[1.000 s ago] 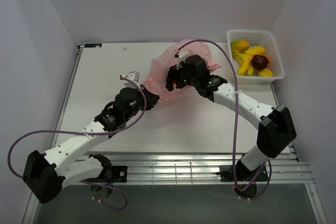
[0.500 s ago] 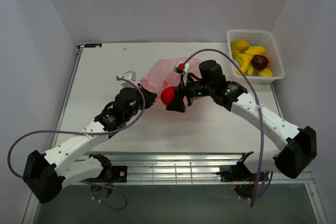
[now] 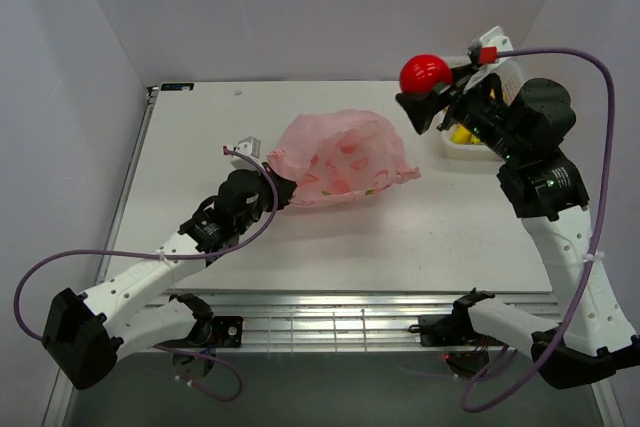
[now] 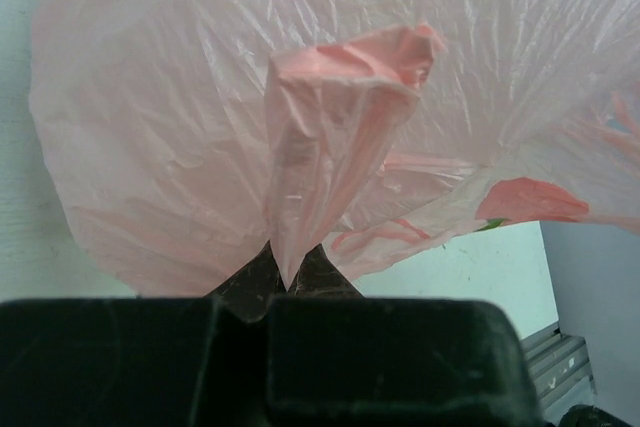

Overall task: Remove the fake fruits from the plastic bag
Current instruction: Take out the fake fruit from the plastic bag, then place the fake fruit in the bin.

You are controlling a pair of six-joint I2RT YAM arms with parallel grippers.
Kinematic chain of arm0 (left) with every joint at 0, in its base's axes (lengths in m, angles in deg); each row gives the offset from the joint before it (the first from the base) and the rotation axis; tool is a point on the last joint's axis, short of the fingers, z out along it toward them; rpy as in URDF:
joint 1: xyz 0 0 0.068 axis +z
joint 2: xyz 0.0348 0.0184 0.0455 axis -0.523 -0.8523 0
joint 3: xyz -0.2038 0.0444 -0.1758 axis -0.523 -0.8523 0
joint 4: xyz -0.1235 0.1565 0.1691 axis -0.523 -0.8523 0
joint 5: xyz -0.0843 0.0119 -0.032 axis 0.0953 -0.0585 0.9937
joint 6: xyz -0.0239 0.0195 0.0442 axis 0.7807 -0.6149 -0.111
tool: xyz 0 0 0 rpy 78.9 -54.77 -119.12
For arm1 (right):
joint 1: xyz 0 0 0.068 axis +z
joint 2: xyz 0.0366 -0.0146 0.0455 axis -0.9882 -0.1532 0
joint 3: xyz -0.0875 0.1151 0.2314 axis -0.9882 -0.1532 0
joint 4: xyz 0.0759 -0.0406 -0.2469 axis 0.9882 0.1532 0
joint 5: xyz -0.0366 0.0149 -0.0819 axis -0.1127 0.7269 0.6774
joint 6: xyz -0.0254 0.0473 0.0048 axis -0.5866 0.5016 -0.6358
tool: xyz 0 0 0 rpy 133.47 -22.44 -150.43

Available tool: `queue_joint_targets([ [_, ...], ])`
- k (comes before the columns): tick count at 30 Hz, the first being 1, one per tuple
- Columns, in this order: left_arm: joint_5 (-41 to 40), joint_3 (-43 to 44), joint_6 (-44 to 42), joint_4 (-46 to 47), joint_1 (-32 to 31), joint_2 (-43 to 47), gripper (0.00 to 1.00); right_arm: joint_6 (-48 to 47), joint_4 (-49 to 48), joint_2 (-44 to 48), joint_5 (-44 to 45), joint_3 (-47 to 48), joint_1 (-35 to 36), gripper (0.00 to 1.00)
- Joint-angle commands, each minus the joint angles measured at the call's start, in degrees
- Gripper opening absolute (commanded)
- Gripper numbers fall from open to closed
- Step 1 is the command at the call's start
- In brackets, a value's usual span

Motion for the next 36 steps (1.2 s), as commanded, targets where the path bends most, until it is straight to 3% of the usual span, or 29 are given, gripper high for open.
queue_joint_targets([
  [1, 2.28, -1.57, -3.51, -0.04, -0.23, 2.84, 0.00, 3.26, 0.68, -3.52, 12.57, -0.39, -10.96, 0.08],
  [5, 4.75, -4.02, -5.54, 0.05, -0.14, 4.33, 0.00, 3.01, -0.20, -14.64, 17.51, 0.65, -23.43, 0.08],
  [8, 6.59, -6.05, -5.80, 0.32, -0.23, 5.83, 0.00, 2.48, -2.91, -24.33, 17.86, 4.25, -27.67, 0.09],
  [11, 6.86, -7.98, -5.80, -0.82, -0.23, 7.41, 0.00, 2.22, -3.02, -34.67, 18.39, 10.65, -30.22, 0.16],
  [13, 6.68, -9.74, -6.24, -1.00, -0.23, 8.29, 0.00, 2.74, -1.70, -42.41, 20.66, 14.88, -31.89, 0.16],
  [16, 5.72, -10.54, -5.19, -2.76, -0.23, 8.38, 0.00, 3.36, 0.06, -49.11, 21.03, 21.75, -33.13, 0.18],
  [18, 5.37, -10.62, -4.22, -4.16, -0.23, 8.29, 0.00, 3.19, 0.15, -51.15, 21.64, 24.38, -33.40, 0.26],
  [19, 5.02, -10.71, -4.04, -4.43, -0.14, 8.38, 0.00, 3.19, 0.50, -52.55, 22.08, 25.09, -33.57, 0.31],
  [20, 4.75, -10.63, -3.69, -4.95, -0.23, 8.47, 0.00, 3.19, 0.85, -53.00, 23.04, 25.62, -33.66, 0.60],
  [21, 4.75, -10.45, -3.78, -5.05, -0.14, 8.73, 0.00, 3.27, 1.64, -53.18, 23.48, 25.80, -33.75, 0.83],
  [22, 4.66, -10.36, -3.95, -5.13, -0.14, 8.99, 0.00, 3.27, 1.73, -52.92, 24.01, 25.45, -33.75, 0.95],
  [23, 4.05, -9.84, -4.13, -5.31, -0.14, 9.60, 0.00, 3.19, 1.82, -52.66, 24.63, 25.02, -33.75, 0.90],
  [28, 0.71, -6.24, -4.57, -8.64, -0.23, 11.10, 0.00, 2.75, 2.52, -48.19, 21.74, 22.29, -33.75, 0.90],
  [36, -10.44, 12.28, -8.34, -14.80, -0.23, 10.93, 0.00, 5.21, 4.02, -36.85, 14.18, 11.85, -33.75, 0.90],
])
